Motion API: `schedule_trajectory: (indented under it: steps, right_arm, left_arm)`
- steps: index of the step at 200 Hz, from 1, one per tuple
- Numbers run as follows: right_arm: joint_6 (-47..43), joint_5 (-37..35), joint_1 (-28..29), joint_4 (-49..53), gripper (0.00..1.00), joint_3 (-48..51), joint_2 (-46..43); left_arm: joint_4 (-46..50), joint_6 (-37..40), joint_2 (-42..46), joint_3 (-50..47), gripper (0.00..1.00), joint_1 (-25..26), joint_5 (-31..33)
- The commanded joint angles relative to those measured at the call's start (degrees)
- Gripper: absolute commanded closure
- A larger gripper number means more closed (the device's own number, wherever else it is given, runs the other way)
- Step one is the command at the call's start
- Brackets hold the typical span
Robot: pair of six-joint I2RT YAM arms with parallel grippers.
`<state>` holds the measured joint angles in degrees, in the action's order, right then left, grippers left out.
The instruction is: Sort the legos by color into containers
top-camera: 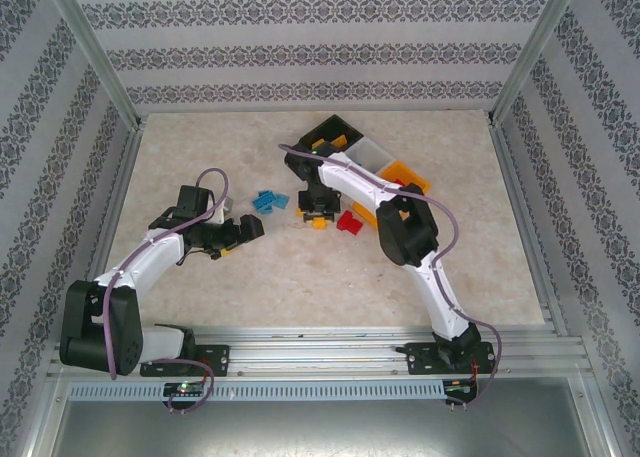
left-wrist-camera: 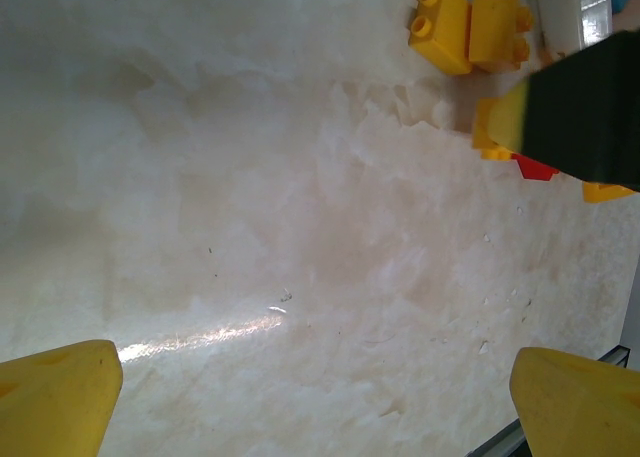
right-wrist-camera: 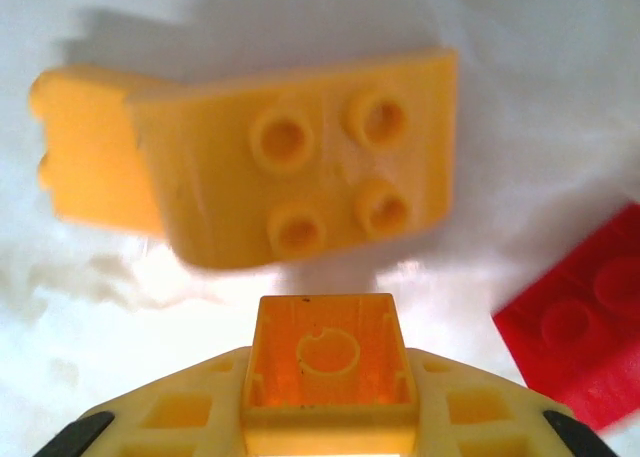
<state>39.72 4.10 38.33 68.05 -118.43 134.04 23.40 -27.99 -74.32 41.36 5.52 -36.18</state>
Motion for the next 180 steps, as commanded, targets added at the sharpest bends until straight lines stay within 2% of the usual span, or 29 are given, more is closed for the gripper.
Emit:
schedule_trajectory:
  steps: [1,27,52,85,107,137,180]
  right_arm:
    - [4.39,4.13,-1.5,-3.48,0.72,2.91,-7.9]
    - [10.67,8.9,-4.71,-9.72,0.72,8.27,-13.58]
    - [19.15,13.72,-8.62,-20.94,0.72,14.43,-18.22]
    - [28.26,16.47,-12.66,-33.4,0.72,17.68,-19.87]
    - [31.99,16.02,-14.29,-37.6,0.72,15.6,-17.79]
    - [37.0,16.22,-15.77,-42.21,0.72,11.49,-12.95]
    - [37.68,16.1,-17.39,-38.25,0.71,-1.27,-3.84]
  left_arm:
    - [-1.16,1.0,-0.28,0.21,0.0,-0.16,-0.81]
    - [-1.5,0.83,-0.52,0.13,0.0,-0.16,-1.15]
    - [-1.68,0.7,-0.9,0.04,0.0,-0.16,-1.42]
    - [-1.64,0.74,-1.08,-0.03,0.0,-0.07,-1.43]
    - [-2.3,0.71,-1.39,-0.16,0.0,0.02,-2.31]
    - [-7.25,-0.62,-2.16,-1.34,0.0,0.88,-7.46]
    - [-13.95,-2.99,-1.86,-3.09,0.0,2.35,-12.13]
